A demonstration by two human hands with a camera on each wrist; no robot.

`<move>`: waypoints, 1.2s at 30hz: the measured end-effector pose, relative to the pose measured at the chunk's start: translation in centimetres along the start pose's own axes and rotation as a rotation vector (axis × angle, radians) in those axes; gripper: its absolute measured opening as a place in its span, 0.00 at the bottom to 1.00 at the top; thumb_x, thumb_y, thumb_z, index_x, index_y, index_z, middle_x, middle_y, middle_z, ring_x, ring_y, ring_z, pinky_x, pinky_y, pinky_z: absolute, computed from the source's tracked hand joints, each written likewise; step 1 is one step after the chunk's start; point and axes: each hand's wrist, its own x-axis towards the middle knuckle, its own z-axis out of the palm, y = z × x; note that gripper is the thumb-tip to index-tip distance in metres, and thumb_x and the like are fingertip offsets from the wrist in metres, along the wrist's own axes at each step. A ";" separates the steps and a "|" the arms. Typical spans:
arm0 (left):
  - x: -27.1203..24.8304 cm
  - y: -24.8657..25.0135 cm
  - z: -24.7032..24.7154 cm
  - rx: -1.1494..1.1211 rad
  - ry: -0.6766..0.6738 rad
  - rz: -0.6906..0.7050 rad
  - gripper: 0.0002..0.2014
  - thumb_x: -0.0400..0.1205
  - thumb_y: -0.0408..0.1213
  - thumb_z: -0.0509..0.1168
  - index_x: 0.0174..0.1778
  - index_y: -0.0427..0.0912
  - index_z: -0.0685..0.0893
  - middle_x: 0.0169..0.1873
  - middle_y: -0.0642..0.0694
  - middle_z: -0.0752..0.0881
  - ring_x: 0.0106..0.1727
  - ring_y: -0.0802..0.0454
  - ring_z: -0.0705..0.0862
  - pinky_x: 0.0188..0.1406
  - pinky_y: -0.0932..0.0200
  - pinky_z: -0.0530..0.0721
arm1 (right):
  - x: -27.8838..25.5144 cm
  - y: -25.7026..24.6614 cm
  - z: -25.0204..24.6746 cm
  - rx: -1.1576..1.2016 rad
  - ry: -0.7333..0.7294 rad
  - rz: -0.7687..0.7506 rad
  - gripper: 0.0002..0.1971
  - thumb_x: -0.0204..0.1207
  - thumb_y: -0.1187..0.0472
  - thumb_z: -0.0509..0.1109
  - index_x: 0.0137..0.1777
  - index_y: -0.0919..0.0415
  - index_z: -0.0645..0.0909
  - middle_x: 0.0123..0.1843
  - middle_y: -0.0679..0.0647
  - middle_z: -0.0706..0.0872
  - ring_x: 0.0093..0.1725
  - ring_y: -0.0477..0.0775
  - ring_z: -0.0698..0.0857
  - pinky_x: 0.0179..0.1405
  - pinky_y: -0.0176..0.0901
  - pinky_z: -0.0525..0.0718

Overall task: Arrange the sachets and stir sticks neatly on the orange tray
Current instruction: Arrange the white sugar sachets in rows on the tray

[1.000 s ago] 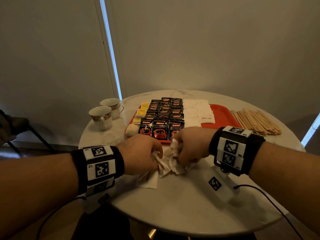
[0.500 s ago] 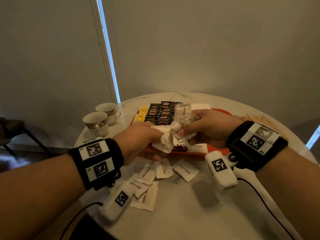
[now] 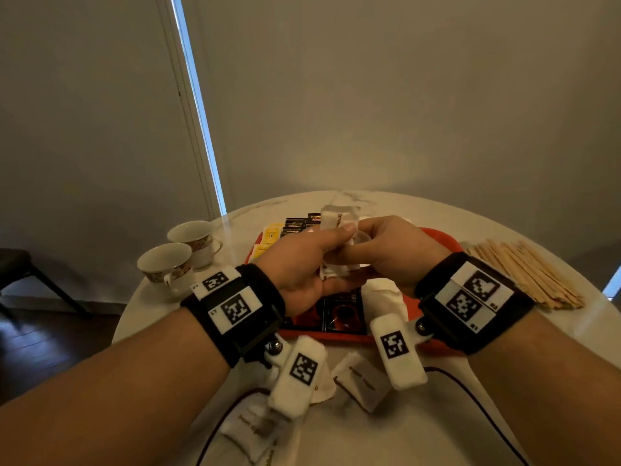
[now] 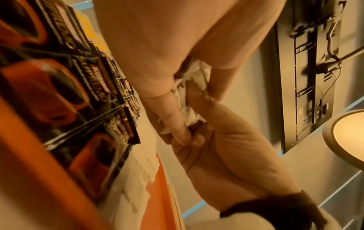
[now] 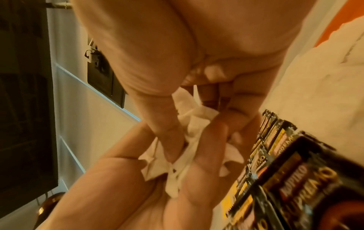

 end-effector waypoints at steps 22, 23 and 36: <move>5.3 0.0 -3.3 -0.015 0.114 0.041 0.07 0.83 0.31 0.74 0.56 0.39 0.88 0.41 0.39 0.94 0.44 0.41 0.94 0.29 0.55 0.90 | 3.2 2.5 -2.3 0.499 0.380 0.101 0.06 0.85 0.66 0.67 0.50 0.64 0.86 0.42 0.58 0.94 0.44 0.60 0.94 0.47 0.55 0.93; 5.3 0.1 -3.5 -0.040 0.131 0.051 0.06 0.83 0.31 0.73 0.54 0.40 0.87 0.39 0.40 0.93 0.44 0.41 0.94 0.28 0.56 0.90 | 3.2 2.6 -2.4 0.497 0.359 0.098 0.05 0.84 0.67 0.67 0.50 0.65 0.85 0.41 0.58 0.94 0.43 0.59 0.94 0.44 0.53 0.93; 3.4 0.0 -2.6 0.249 0.023 0.224 0.05 0.80 0.35 0.77 0.44 0.41 0.87 0.32 0.44 0.89 0.32 0.52 0.87 0.24 0.60 0.83 | 1.9 2.5 -2.5 0.182 0.201 -0.104 0.15 0.69 0.58 0.78 0.55 0.61 0.87 0.45 0.61 0.93 0.40 0.55 0.91 0.35 0.43 0.88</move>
